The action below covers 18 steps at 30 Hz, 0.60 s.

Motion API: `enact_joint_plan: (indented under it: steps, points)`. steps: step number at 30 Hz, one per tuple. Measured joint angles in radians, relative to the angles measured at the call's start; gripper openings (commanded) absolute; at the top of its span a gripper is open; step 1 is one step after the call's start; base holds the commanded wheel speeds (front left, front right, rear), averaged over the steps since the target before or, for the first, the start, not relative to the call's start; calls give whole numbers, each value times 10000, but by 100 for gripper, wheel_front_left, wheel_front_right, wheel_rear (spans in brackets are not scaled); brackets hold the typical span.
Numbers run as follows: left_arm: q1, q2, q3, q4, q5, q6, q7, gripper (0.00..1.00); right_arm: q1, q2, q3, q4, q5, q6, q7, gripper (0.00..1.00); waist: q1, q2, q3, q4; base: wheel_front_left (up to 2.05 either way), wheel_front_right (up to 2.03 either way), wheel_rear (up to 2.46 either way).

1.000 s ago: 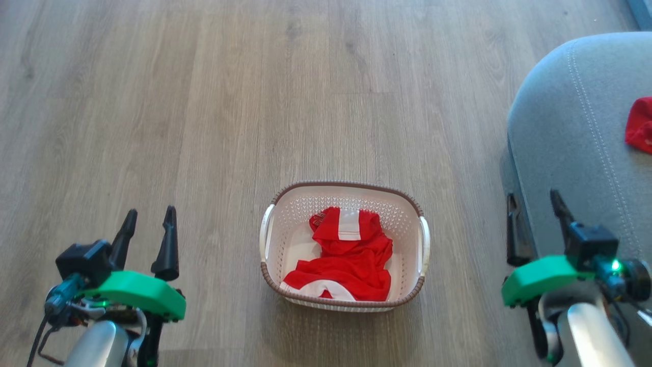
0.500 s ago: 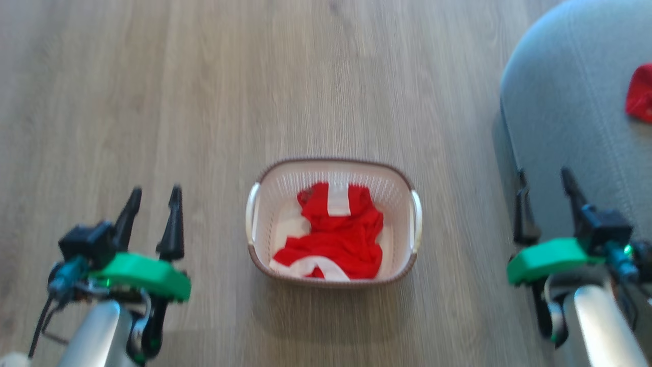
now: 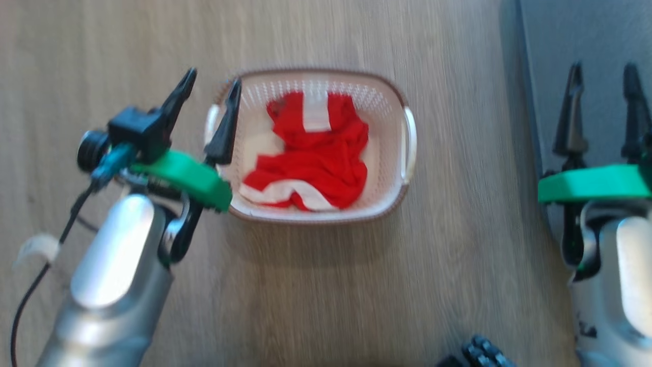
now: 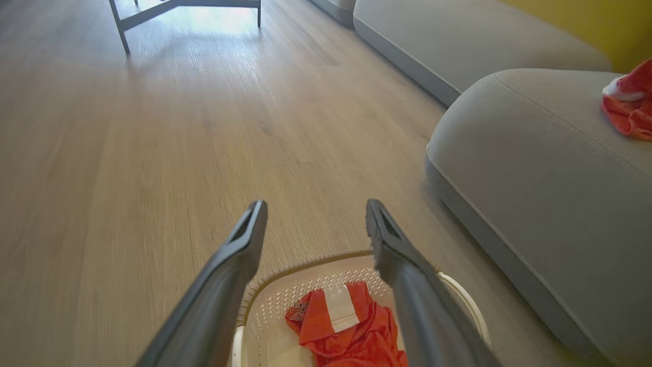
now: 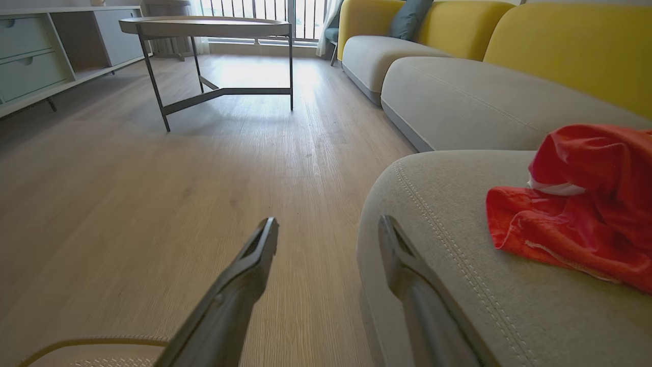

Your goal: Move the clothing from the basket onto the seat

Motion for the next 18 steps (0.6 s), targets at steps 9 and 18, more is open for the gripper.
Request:
enact_joint_plan:
  steps: [9, 18]
  points:
    - [-1969, -320, -775, 1430, 681, -159, 579, 100, -658, 2, 192, -842, 418, 0, 0, 100, -1, 0, 1642, -868, 0, 0, 0]
    - [-3510, -982, -1290, 3093, 1087, 79, 1676, 100, -902, 4, 433, -1732, 947, 0, -75, 100, -3, 0, 2595, -1842, 0, 0, 0]
